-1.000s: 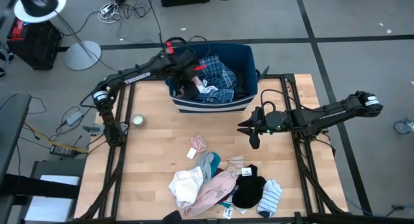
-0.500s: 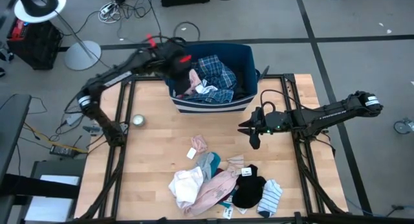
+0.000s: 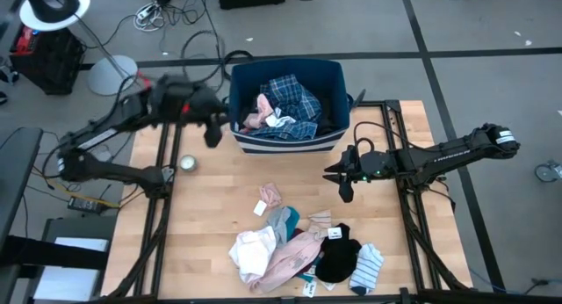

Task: Sort clothes
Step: Put the pink sock into the blue laundry organizer

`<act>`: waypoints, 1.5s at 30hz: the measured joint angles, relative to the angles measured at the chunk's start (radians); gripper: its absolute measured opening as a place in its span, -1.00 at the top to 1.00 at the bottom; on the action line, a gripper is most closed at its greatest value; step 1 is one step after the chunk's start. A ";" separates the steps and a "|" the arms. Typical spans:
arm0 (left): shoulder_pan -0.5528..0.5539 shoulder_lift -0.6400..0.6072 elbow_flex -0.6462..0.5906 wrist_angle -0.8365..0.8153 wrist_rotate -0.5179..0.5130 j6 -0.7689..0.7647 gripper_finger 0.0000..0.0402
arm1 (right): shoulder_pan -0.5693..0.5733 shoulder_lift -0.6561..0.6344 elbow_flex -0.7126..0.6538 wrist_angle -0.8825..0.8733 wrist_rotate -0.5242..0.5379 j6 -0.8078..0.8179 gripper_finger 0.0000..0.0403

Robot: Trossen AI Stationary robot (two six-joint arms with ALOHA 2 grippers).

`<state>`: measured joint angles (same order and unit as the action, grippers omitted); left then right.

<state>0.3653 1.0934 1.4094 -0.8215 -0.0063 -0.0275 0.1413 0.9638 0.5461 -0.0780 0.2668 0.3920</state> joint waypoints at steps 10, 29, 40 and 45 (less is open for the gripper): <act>-0.151 -0.354 -0.501 0.183 0.000 -0.165 0.37 | 0.000 0.000 0.000 0.001 0.000 0.010 0.43; -0.263 -0.447 -0.950 0.549 0.002 -0.209 0.37 | 0.069 0.000 0.000 0.033 0.003 0.036 0.43; -0.436 -0.453 -1.038 0.636 -0.014 -0.212 0.37 | 0.245 0.110 0.008 0.112 0.108 0.101 0.44; -0.475 -0.452 -1.057 0.669 -0.055 -0.213 0.37 | 0.250 0.308 0.124 0.100 0.108 0.066 0.44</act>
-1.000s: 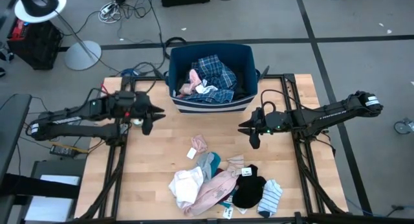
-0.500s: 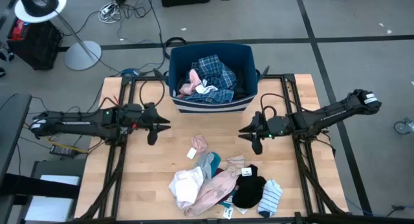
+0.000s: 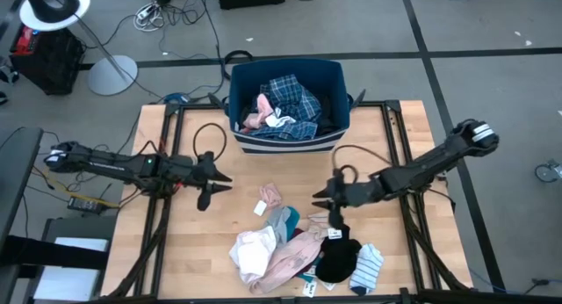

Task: Sort clothes
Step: Put the pink sock into the blue laundry organizer

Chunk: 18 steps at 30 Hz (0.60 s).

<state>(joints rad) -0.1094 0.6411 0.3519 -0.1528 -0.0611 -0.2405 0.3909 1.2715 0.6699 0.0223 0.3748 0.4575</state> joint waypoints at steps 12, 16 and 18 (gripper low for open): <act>-0.066 0.000 -0.001 0.005 -0.047 0.002 0.37 | -0.102 0.342 0.389 -0.106 -0.052 -0.128 0.42; -0.087 -0.002 -0.077 0.130 -0.080 0.025 0.37 | -0.140 0.428 0.471 -0.104 -0.136 -0.167 0.31; -0.088 -0.003 -0.135 0.221 -0.090 0.026 0.37 | -0.157 0.469 0.501 -0.109 -0.147 -0.179 0.24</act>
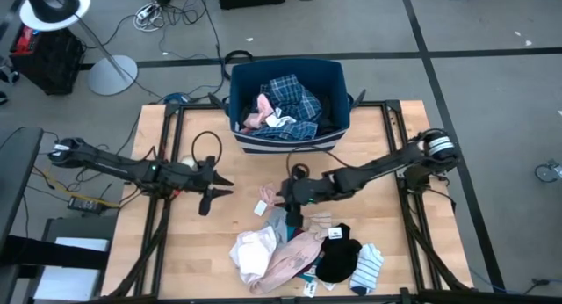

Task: Sort clothes
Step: Put the pink sock into the blue laundry organizer

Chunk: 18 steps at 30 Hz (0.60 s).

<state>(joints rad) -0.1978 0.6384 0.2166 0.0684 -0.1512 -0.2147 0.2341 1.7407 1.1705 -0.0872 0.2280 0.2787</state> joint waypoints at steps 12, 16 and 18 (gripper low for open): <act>0.000 -0.004 -0.133 0.200 -0.003 -0.025 0.37 | -0.092 0.260 0.098 0.012 -0.005 -0.039 -0.18; 0.000 -0.004 -0.133 0.192 -0.003 -0.024 0.37 | -0.103 0.316 0.098 0.021 -0.016 0.005 -0.21; 0.001 -0.004 -0.133 0.187 -0.003 -0.020 0.37 | -0.106 0.327 0.099 0.023 -0.015 0.034 -0.13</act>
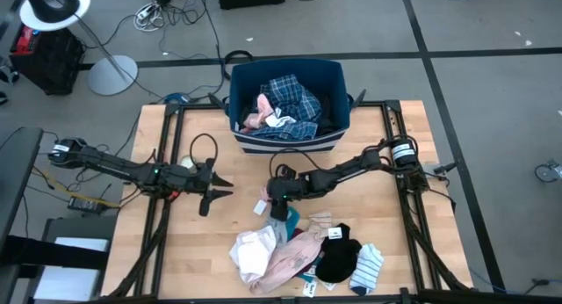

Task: Sort clothes
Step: Put the pink sock into the blue laundry organizer

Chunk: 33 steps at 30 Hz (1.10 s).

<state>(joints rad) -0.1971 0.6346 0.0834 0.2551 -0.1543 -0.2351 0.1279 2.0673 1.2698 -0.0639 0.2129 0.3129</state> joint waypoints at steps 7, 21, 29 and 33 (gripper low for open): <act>0.000 0.000 0.000 -0.006 -0.007 0.025 0.37 | -0.021 -0.042 -0.001 -0.014 0.059 -0.098 0.89; 0.000 0.000 0.000 -0.005 -0.042 0.051 0.37 | -0.081 -0.358 0.120 -0.128 0.134 -0.267 0.97; 0.000 0.000 0.000 -0.003 -0.054 0.049 0.37 | -0.110 -0.373 0.368 -0.163 0.228 -0.463 0.98; 0.000 0.000 0.000 -0.001 -0.054 0.049 0.37 | -0.170 -0.370 0.449 -0.192 0.236 -0.498 0.98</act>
<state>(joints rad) -0.1967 0.6346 0.0834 0.2541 -0.2081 -0.1864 -0.0422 1.6974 1.7189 -0.2562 0.4494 -0.1856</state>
